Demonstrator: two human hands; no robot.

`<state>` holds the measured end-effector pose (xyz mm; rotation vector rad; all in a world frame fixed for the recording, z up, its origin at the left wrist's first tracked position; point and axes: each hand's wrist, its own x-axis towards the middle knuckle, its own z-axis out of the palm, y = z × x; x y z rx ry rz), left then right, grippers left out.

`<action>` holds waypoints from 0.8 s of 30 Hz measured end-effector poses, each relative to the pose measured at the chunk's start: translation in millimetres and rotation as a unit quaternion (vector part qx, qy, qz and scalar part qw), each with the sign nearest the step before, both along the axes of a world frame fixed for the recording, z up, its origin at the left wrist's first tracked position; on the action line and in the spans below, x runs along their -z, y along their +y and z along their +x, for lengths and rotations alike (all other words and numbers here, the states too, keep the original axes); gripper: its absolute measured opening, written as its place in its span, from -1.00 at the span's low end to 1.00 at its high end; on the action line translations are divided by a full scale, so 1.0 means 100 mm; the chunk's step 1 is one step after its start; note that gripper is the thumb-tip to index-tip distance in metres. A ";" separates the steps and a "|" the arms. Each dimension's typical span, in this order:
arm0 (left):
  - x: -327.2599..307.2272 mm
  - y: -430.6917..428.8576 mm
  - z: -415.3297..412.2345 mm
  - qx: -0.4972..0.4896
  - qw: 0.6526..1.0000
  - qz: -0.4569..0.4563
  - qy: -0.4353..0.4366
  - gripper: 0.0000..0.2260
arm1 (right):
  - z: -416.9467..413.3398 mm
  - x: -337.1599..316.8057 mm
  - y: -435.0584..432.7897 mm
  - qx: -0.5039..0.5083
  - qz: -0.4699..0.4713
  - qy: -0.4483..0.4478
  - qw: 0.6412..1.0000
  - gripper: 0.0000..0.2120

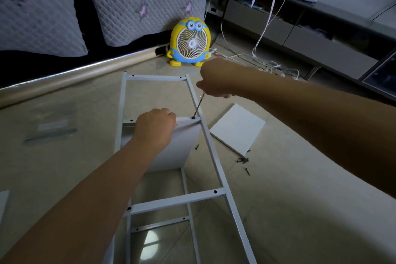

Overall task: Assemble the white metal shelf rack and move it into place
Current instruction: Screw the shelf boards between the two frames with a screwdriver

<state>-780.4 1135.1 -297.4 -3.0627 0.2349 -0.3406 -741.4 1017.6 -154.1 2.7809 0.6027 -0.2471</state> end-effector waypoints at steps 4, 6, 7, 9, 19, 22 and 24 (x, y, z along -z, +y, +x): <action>0.01 0.00 -0.01 -0.007 1.000 0.003 0.007 -0.71 | 0.06 -0.01 -0.01 0.074 0.049 0.101 0.991 -0.65; 0.01 -0.01 -0.01 -0.006 1.000 0.006 0.007 -0.72 | 0.04 -0.01 -0.02 0.041 0.043 0.093 0.994 -0.65; 0.02 -0.01 -0.02 -0.005 1.000 0.005 0.009 -0.72 | 0.03 -0.01 -0.03 0.013 0.031 0.085 0.996 -0.68; 0.01 -0.01 -0.01 -0.004 1.000 -0.001 0.009 -0.73 | 0.02 -0.01 -0.06 -0.035 0.015 0.070 0.997 -0.72; 0.01 0.00 0.01 0.005 1.000 -0.016 0.015 -0.72 | 0.15 0.05 -0.08 -0.024 0.053 0.054 0.997 -0.63; 0.02 0.01 0.01 0.003 1.000 -0.016 0.023 -0.74 | 0.17 -0.01 -0.16 -0.003 0.110 0.077 0.991 -0.60; -0.01 0.01 0.02 0.002 0.999 -0.017 0.033 -0.75 | 0.15 -0.16 -0.33 0.004 0.206 0.076 0.976 -0.67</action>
